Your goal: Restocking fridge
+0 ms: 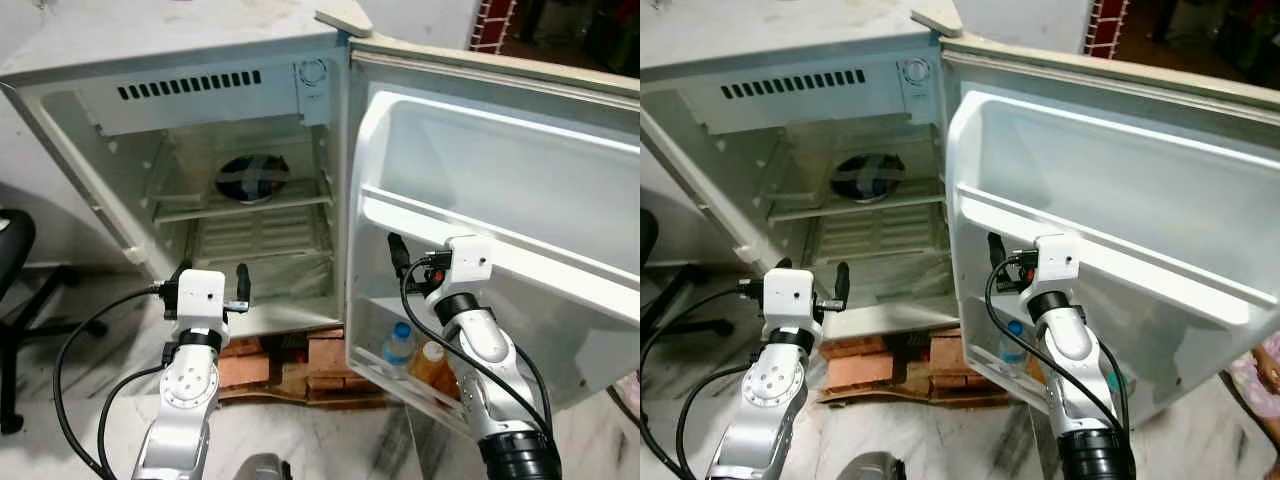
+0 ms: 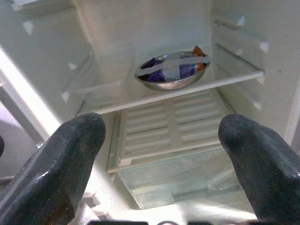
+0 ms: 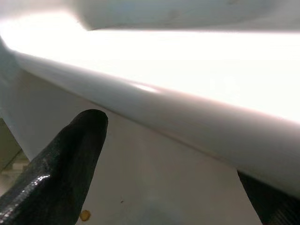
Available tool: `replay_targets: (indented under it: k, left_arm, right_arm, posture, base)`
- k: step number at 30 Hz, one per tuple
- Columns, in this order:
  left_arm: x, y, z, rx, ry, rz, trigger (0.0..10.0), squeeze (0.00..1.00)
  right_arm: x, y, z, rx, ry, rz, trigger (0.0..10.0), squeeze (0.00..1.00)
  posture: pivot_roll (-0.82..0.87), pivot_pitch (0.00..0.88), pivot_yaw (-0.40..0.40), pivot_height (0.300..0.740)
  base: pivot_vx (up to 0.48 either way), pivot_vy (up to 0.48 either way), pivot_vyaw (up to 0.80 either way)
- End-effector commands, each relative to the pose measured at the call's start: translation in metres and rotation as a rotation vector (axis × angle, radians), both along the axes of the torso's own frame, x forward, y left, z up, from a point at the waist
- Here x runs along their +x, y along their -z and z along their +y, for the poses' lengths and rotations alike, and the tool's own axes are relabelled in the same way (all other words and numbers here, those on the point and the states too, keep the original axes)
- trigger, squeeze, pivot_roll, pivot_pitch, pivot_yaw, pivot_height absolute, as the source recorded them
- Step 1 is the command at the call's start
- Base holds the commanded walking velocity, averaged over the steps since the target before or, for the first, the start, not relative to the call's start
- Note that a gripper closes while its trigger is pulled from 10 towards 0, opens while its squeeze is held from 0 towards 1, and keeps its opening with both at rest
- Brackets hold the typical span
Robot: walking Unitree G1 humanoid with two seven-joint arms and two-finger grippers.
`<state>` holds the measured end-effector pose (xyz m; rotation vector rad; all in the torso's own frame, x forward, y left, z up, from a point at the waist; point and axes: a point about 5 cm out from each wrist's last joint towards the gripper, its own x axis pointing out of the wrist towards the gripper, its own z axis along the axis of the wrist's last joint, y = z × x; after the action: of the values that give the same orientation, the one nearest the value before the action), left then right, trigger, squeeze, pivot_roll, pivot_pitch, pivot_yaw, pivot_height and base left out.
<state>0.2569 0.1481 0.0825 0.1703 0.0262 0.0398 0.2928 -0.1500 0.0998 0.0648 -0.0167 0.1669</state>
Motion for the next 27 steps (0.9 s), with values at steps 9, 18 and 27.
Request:
replay_targets:
  k: [9,18,27]
  left_arm:
    - [0.000,0.003,0.000,0.025,0.005,0.009,10.0,0.00]
    - [0.000,0.003,0.000,0.036,0.012,0.009,10.0,0.00]
    - [-0.002,0.003,0.000,0.047,0.016,0.010,10.0,0.00]
  right_arm:
    - [0.002,0.014,0.000,0.035,0.014,0.106,10.0,0.00]
    - [0.003,0.019,-0.002,0.034,0.021,0.136,10.0,0.00]
    - [0.003,0.021,0.003,0.041,-0.007,0.144,10.0,0.00]
  posture:
    - [-0.08,0.000,0.060,0.740]
    - [-0.08,0.000,0.064,0.740]
    - [-0.07,0.000,0.067,0.740]
  base:
    - [0.000,0.000,0.00]
    - [-0.116,0.000,0.00]
    - [-0.287,0.000,0.00]
